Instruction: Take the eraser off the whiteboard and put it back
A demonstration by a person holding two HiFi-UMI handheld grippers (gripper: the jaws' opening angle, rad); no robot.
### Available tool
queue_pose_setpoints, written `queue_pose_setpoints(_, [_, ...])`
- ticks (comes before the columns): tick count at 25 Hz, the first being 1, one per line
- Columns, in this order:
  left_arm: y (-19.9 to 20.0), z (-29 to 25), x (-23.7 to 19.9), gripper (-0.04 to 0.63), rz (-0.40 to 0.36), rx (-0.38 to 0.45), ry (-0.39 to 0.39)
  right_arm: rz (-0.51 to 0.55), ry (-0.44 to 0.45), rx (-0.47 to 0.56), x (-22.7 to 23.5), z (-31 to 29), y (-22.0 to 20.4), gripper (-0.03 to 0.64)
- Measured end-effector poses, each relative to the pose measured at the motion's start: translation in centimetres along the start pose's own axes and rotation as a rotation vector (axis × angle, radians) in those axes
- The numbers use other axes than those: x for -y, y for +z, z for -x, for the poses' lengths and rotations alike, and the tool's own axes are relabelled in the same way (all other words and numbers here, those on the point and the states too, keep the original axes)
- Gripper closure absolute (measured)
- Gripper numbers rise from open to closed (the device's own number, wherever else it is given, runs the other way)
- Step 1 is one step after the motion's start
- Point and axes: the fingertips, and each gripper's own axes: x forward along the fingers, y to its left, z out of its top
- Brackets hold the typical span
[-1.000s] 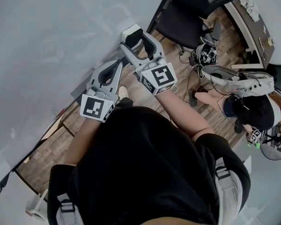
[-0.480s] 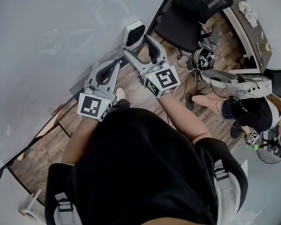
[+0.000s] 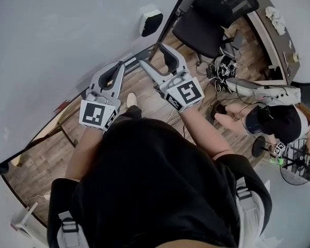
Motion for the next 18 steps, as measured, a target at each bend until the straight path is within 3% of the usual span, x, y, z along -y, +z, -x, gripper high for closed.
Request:
queue_pose_setpoints(13, [2.0,8.0,5.5,0.600,-0.032,0.039,0.086,0.026,0.201,0.053,-9.4,6.3,1.9,0.615])
queue_pose_setpoints(18, [1.6,11.4,6.7,0.600,-0.032,0.031,0.131,0.017,0.256,0.051,-12.5,7.8,1.4,0.617])
